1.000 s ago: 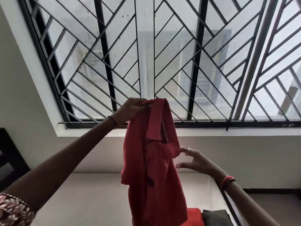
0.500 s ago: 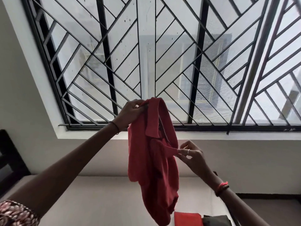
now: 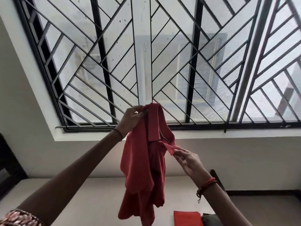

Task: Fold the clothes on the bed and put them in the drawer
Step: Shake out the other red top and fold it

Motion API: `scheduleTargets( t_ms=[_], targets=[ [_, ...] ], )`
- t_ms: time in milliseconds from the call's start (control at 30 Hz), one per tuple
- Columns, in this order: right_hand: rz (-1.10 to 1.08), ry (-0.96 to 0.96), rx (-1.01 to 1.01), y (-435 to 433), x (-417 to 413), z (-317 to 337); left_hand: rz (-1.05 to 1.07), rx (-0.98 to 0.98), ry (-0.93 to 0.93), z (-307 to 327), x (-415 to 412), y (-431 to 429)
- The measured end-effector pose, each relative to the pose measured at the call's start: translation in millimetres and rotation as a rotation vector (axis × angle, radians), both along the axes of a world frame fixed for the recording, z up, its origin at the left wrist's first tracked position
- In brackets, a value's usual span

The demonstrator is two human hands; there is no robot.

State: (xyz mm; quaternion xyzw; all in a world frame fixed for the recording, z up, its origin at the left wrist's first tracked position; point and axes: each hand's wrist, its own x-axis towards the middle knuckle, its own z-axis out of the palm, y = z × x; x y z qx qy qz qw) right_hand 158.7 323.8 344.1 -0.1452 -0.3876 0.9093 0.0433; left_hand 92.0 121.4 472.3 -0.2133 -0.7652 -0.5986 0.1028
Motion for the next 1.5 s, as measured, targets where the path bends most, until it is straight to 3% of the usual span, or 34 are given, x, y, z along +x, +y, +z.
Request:
scheduleTargets(
  t_ms=[267,400,500,600,800,967,1133,1233,1367,1433,1500],
  targets=[
    [0.013,0.226,-0.341,4,-12,-16,-0.026,0.361,-0.237,-37,6,-3],
    [0.063,0.175,-0.470,-5,1,-33,-0.098,0.499,-0.334,-43,7,-1],
    [0.094,-0.021,-0.274,-13,10,-31,-0.115,0.486,-0.335,-48,6,2],
    [0.157,-0.061,-0.117,-7,10,-28,-0.143,0.471,-0.331,-51,4,2],
    [0.177,0.314,-0.285,6,9,-34,-0.152,0.512,-0.346,-50,1,1],
    [0.451,0.240,-0.051,13,14,-39,-0.125,0.495,-0.318,-40,6,2],
    [0.252,0.457,-0.097,11,12,-34,-0.150,0.525,-0.326,-45,7,1],
    [0.314,0.442,0.136,24,10,-37,-0.161,0.501,-0.315,-45,8,-1],
    [0.381,0.378,0.842,46,6,-36,-0.175,0.401,-0.279,-42,8,-8],
    [0.449,0.384,1.024,51,3,-28,-0.196,0.288,-0.242,-38,7,-14],
    [0.563,0.438,1.060,50,0,-19,-0.255,0.171,-0.202,-31,8,-20]
  ],
)
